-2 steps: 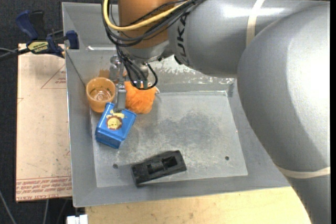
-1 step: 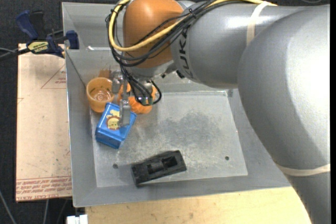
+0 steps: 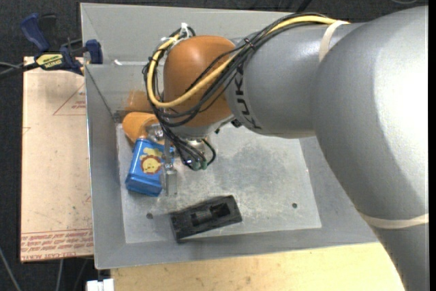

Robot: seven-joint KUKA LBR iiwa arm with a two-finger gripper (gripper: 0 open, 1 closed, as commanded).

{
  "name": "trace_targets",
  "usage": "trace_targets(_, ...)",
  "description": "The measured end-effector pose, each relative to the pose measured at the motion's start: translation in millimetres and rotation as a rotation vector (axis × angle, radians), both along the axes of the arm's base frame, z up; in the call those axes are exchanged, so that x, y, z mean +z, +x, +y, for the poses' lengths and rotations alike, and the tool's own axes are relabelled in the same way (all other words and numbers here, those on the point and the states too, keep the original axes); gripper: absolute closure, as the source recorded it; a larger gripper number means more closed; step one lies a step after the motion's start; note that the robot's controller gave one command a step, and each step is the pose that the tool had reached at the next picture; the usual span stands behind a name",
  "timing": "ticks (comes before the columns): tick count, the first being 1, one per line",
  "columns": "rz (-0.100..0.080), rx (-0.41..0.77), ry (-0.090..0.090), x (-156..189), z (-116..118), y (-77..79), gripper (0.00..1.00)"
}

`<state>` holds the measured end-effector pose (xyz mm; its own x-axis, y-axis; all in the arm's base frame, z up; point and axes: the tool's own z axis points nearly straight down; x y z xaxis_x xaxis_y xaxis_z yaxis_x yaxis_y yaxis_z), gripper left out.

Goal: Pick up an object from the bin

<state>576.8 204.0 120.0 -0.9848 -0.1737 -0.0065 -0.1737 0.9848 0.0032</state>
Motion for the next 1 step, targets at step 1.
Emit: trace_targets(1, -0.028, 0.259, 0.01, -20.8, 15.6, 36.4, 1.0)
